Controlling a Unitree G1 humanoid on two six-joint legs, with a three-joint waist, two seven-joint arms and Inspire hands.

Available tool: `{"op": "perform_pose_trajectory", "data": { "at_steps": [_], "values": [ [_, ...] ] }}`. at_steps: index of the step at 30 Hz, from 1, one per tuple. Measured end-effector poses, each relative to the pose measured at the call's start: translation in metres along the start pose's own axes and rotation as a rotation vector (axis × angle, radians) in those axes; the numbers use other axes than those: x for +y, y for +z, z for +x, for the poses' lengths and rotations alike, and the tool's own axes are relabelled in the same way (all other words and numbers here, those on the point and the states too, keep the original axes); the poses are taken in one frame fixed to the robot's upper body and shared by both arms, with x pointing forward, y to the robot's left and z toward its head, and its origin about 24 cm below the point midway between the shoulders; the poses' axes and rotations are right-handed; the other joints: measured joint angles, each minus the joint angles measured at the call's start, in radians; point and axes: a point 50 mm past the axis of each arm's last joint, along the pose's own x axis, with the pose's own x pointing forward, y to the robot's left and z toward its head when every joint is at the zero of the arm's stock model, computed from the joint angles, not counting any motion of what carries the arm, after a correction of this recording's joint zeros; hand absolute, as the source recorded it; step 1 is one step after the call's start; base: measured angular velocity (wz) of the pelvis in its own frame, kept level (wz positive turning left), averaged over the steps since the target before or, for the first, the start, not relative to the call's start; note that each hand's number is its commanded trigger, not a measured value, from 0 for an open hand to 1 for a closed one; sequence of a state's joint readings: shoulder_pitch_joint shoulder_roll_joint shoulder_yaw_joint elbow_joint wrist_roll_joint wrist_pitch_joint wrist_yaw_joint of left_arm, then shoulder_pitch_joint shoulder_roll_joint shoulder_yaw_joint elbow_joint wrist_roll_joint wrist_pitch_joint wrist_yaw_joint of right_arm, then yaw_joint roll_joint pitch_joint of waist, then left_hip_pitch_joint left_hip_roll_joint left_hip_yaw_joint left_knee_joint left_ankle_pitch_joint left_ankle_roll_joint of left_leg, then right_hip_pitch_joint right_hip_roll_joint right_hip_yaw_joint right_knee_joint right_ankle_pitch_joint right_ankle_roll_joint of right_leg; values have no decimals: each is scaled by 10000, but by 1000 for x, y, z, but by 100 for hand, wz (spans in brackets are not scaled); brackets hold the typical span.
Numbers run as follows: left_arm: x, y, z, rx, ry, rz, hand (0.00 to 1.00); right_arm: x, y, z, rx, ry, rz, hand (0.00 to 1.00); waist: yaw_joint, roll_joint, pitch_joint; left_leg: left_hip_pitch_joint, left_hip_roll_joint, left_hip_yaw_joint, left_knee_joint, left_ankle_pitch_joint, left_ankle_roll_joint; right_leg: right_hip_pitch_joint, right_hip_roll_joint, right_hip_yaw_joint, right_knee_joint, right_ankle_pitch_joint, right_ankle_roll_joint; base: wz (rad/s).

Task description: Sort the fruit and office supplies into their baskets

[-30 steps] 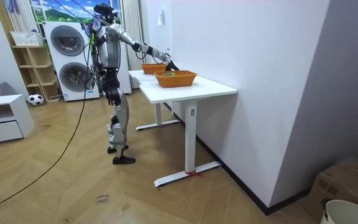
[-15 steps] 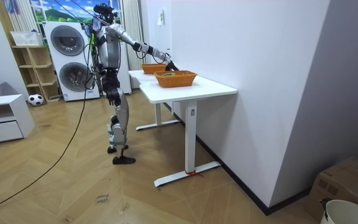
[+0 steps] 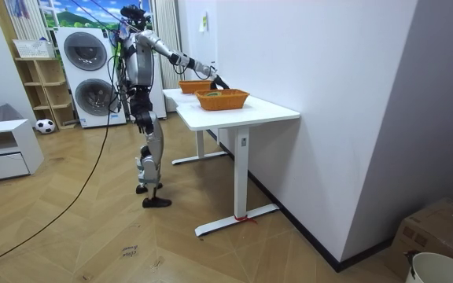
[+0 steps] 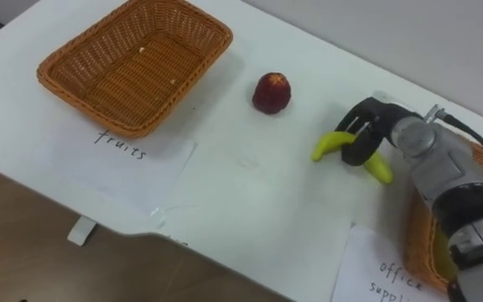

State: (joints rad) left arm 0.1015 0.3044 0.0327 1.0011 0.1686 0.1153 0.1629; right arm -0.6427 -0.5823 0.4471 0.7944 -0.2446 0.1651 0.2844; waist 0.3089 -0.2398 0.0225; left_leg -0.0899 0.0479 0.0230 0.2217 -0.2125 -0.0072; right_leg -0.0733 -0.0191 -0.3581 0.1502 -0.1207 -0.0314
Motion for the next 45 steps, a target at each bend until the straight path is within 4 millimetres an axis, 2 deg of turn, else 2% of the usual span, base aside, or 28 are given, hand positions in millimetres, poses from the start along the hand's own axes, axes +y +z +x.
{"op": "perform_pose_trajectory", "data": {
  "at_steps": [7,14,19,21,24,26,31,35,41,45],
  "values": [
    [2,-4,0,127,48,-167,0,9,7,-2,-450,482,-155,100,1,-31,15,251,13,24,-107,0,-1,199,18,6,-5,0,0,0],
    [5,-10,-1,306,156,-433,0,19,21,-9,-1089,980,-960,100,-44,-132,-44,342,8,11,-181,4,-6,226,46,190,-1,0,0,-3],
    [1,-15,-2,490,142,-648,0,25,34,-17,-1714,968,-1694,100,-56,-65,-2,593,-2,80,-234,3,-6,376,63,522,-10,0,2,-6],
    [-1,-20,-4,595,139,-662,0,23,50,-24,-2418,775,-1906,100,-139,-10,9,686,8,187,-281,2,-5,413,59,570,-6,3,7,-13],
    [-4,-22,-5,653,213,-687,0,20,63,-31,-3008,601,-2058,100,-269,102,5,829,13,243,-321,3,-6,535,57,573,-4,3,8,-2],
    [-4,-22,-5,642,249,-670,0,20,65,-32,-3082,650,-2083,100,-280,170,-37,901,18,254,-355,3,-6,587,43,569,4,3,9,0],
    [-9,-24,-8,579,223,-700,0,13,62,-33,-2884,619,-1887,100,-270,307,-70,1112,6,247,-457,3,-5,782,44,559,8,3,10,0],
    [-10,-26,-9,667,379,-738,0,8,62,-34,-2861,399,-1866,100,-297,309,-74,1253,5,186,-542,28,5,898,37,523,5,1,12,1],
    [-10,-28,-9,749,523,-685,0,4,81,-45,-3665,25,-2115,100,-298,313,-83,1354,-15,170,-552,29,6,1008,29,453,7,0,14,1],
    [-10,-30,-10,839,534,-700,0,2,82,-46,-3773,-228,-2100,100,-379,324,-112,1380,-70,17,-551,42,27,1120,-85,295,5,-14,37,12]
  ]
}}
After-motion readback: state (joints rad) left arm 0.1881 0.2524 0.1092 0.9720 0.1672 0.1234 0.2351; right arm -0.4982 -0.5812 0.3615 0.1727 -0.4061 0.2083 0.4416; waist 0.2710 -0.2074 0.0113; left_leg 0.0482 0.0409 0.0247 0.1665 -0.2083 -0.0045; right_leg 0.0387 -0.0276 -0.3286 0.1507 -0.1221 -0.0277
